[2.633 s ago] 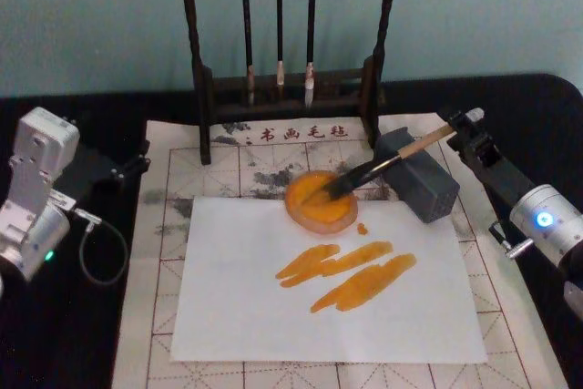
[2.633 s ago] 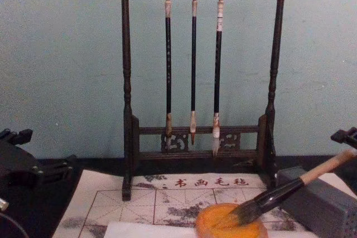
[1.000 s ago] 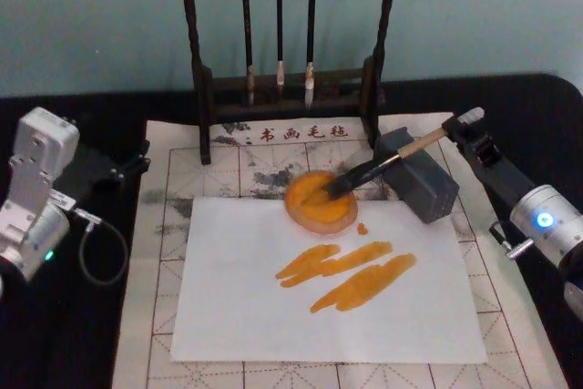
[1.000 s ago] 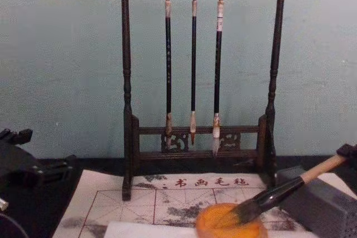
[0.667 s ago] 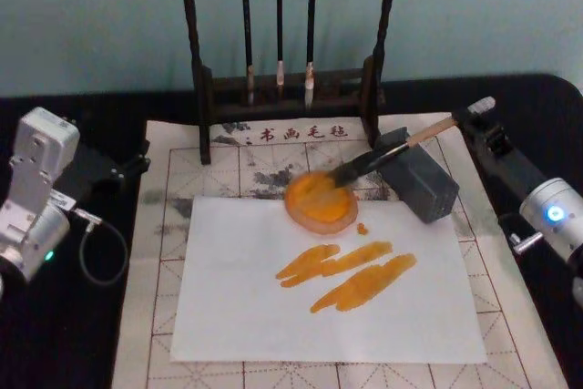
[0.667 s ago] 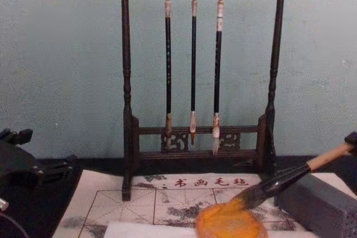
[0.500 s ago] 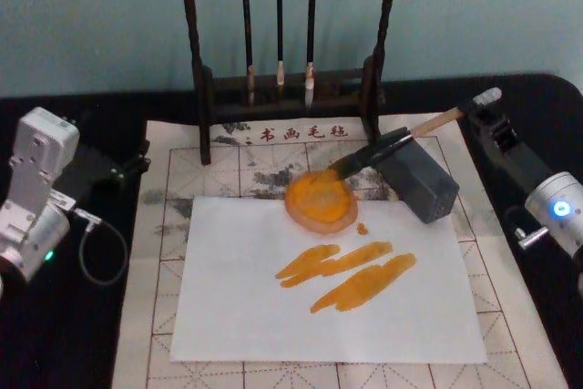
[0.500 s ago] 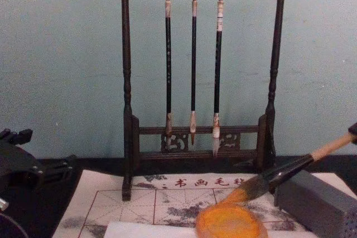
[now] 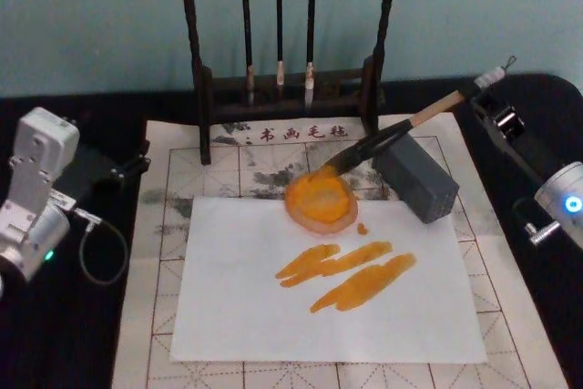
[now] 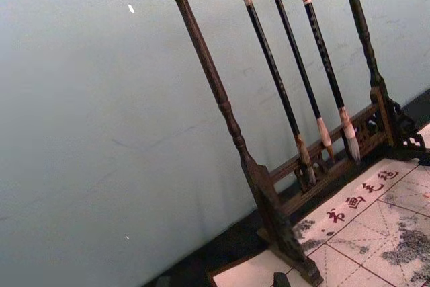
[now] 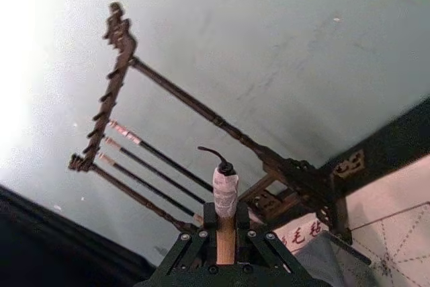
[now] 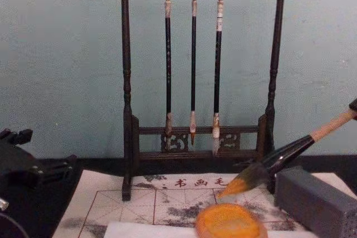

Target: Pick up the brush from the inkstone, write on the paper, then place the brush back to its original position.

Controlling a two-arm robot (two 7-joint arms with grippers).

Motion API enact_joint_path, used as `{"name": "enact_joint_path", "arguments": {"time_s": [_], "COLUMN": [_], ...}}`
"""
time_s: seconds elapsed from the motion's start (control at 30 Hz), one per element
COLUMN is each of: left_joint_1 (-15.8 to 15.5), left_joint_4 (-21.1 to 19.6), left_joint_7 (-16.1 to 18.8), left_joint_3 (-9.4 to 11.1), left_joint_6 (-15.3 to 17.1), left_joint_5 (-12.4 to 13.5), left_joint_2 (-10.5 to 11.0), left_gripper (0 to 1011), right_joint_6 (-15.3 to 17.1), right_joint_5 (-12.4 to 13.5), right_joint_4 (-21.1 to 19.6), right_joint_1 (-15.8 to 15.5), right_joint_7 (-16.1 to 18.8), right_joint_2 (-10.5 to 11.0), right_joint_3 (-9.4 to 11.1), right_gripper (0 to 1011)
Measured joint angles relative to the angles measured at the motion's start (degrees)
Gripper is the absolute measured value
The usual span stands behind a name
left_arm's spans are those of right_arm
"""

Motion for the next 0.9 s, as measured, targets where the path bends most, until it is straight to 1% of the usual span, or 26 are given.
{"name": "enact_joint_path", "arguments": {"time_s": [0.07,0.13,0.23,0.33,0.47,0.57,0.7,0.9], "left_joint_1": [0.0,0.0,0.0,0.0,0.0,0.0,0.0,0.0], "left_joint_4": [0.0,0.0,0.0,0.0,0.0,0.0,0.0,0.0], "left_joint_7": [0.0,0.0,0.0,0.0,0.0,0.0,0.0,0.0], "left_joint_3": [0.0,0.0,0.0,0.0,0.0,0.0,0.0,0.0], "left_joint_6": [0.0,0.0,0.0,0.0,0.0,0.0,0.0,0.0], "left_joint_5": [0.0,0.0,0.0,0.0,0.0,0.0,0.0,0.0], "left_joint_2": [0.0,0.0,0.0,0.0,0.0,0.0,0.0,0.0], "left_gripper": [1001,1001,1001,1001,1001,1001,1001,1001], "right_joint_6": [-0.2,-1.1,-1.8,-3.1,-3.9,-4.9,-5.4,-5.8], "right_joint_5": [-0.2,-1.6,-2.6,-4.3,-5.3,-6.5,-7.0,-7.0], "right_joint_4": [-0.2,-1.0,-1.5,-2.2,-2.6,-3.2,-3.9,-5.2], "right_joint_1": [-0.1,-0.2,-0.3,-0.3,-0.3,-0.4,-0.5,-1.1], "right_joint_7": [0.2,1.0,1.7,2.6,3.3,4.1,4.7,5.6], "right_joint_2": [0.3,1.5,2.5,3.9,4.9,6.2,7.2,8.6], "right_joint_3": [-0.2,-1.1,-1.7,-2.7,-3.5,-4.4,-5.2,-6.2], "right_gripper": [173,173,173,173,173,173,173,173]}}
